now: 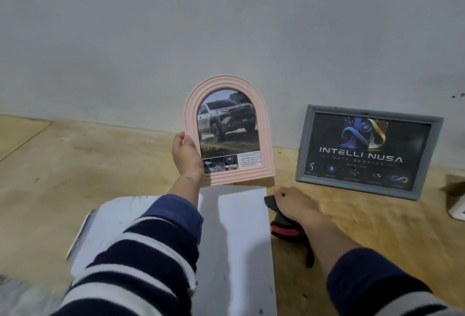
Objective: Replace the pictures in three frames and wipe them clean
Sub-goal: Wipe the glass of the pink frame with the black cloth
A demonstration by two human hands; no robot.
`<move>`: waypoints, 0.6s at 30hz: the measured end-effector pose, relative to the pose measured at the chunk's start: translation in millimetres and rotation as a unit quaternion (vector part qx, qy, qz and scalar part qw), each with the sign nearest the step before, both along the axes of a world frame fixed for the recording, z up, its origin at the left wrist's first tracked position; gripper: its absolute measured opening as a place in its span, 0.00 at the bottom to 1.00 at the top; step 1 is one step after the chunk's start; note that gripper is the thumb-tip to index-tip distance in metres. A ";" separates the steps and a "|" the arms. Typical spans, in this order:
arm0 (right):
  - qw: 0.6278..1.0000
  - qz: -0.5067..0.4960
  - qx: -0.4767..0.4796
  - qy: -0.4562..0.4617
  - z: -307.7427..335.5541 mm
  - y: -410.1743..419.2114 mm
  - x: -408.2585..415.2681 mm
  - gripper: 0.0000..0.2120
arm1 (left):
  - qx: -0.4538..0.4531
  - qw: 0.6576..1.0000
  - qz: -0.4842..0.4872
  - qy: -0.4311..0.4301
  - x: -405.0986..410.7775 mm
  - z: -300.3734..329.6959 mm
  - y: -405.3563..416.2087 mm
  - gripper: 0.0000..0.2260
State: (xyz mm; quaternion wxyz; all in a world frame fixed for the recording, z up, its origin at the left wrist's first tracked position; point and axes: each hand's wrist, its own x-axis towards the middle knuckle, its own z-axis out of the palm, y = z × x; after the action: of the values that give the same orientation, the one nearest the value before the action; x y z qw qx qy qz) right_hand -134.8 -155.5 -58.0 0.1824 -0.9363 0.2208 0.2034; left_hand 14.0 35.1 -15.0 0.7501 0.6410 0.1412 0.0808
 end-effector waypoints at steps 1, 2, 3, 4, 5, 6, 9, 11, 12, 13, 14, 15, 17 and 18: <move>0.998 -0.008 0.021 0.055 7.0 -5.3 11.3 0.15 | 0.000 1.000 -0.007 0.004 5.5 -2.5 -2.5 0.09; 0.994 -0.008 0.026 0.105 12.5 -11.8 22.9 0.16 | -0.001 1.000 -0.017 0.009 10.8 -3.8 -6.7 0.08; 0.991 -0.009 0.032 0.132 20.3 -16.2 30.1 0.17 | -0.002 1.000 -0.026 0.012 15.6 -5.3 -9.9 0.08; 0.989 -0.002 0.032 0.142 30.7 -20.5 37.4 0.17 | -0.003 0.999 -0.033 0.013 18.8 -5.4 -13.5 0.08; 0.992 -0.020 0.046 0.119 43.3 -22.2 42.6 0.17 | -0.004 0.999 -0.040 0.014 22.9 -6.5 -16.8 0.09; 0.994 -0.048 0.062 0.079 55.1 -22.9 47.5 0.17 | -0.005 0.999 -0.049 0.018 26.0 -6.7 -20.3 0.09; 0.954 -0.203 0.180 -0.123 61.7 -27.0 64.5 0.16 | -0.007 0.997 -0.075 0.017 34.2 -11.0 -30.6 0.09; 0.915 -0.248 0.249 -0.200 57.3 -25.0 72.9 0.18 | -0.003 0.996 -0.087 0.011 36.2 -11.8 -36.1 0.08; 0.904 -0.258 0.262 -0.216 54.0 -24.1 74.9 0.18 | 0.002 0.996 -0.093 0.008 37.1 -11.2 -39.4 0.08; 0.894 -0.272 0.270 -0.233 49.3 -23.6 76.0 0.19 | 0.016 0.995 -0.102 0.004 39.2 -13.3 -42.0 0.09; 0.884 -0.287 0.276 -0.245 46.9 -23.0 76.1 0.19 | 0.044 0.993 -0.111 0.000 40.0 -14.3 -44.5 0.09; 0.874 -0.298 0.288 -0.253 44.1 -23.2 75.3 0.20 | 0.079 0.989 -0.123 -0.007 42.0 -16.9 -46.6 0.10; 0.855 -0.317 0.320 -0.259 38.5 -23.0 73.6 0.19 | 0.151 0.978 -0.143 -0.005 45.8 -21.4 -48.9 0.13; 0.849 -0.323 0.328 -0.258 34.6 -23.6 73.3 0.19 | 0.179 0.972 -0.151 0.002 47.7 -22.5 -50.6 0.15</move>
State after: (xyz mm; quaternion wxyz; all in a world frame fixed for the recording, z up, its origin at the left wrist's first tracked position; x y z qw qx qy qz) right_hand -61.5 -179.1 -23.3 0.5846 -0.7167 0.3762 -0.0557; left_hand 61.7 -15.5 -37.5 0.6267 0.7787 0.0275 -0.0108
